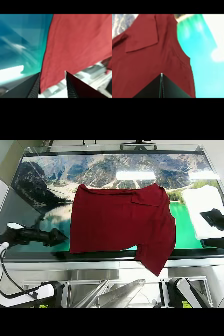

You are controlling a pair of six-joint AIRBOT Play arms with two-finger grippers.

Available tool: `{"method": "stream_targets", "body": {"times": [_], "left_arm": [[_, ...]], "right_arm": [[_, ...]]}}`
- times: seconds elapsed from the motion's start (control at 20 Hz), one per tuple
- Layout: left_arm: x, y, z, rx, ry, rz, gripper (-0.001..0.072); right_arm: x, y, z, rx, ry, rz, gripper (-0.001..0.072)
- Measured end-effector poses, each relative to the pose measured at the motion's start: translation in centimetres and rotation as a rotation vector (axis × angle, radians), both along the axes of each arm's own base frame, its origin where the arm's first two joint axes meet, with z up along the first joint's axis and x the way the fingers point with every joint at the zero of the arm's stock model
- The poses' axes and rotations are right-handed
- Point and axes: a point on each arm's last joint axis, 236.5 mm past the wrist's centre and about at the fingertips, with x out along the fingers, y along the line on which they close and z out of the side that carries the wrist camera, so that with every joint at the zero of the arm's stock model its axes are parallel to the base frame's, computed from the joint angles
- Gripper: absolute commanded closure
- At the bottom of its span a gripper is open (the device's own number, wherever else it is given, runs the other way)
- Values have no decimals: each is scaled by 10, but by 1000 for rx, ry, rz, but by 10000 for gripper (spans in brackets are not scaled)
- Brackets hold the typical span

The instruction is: Fold the shirts.

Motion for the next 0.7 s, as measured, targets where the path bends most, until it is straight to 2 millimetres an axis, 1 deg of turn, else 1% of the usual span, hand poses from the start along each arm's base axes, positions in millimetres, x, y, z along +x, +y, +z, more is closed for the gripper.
{"method": "stream_targets", "body": {"times": [0.1,0.25,0.45,0.55,0.6,0.65,0.7], "left_arm": [[-6,-10,-12,33,1,-33,365],[-10,-24,-17,47,-4,-73,364],[-12,-30,-21,62,-8,-99,365],[-13,-33,-21,63,-8,-109,366],[-15,-36,-21,61,-7,-121,369],[-16,-39,-21,60,-7,-136,464],[-19,-42,-23,66,-9,-160,639]], "right_arm": [[-2,-1,-3,-2,6,-10,691],[-4,-1,-5,0,11,-13,691],[-5,-1,-7,1,15,-15,690],[-6,0,-8,3,21,-8,677],[-8,1,-10,2,29,1,509],[-11,2,-16,-4,50,13,360],[-15,1,-23,-14,76,21,343]]}}
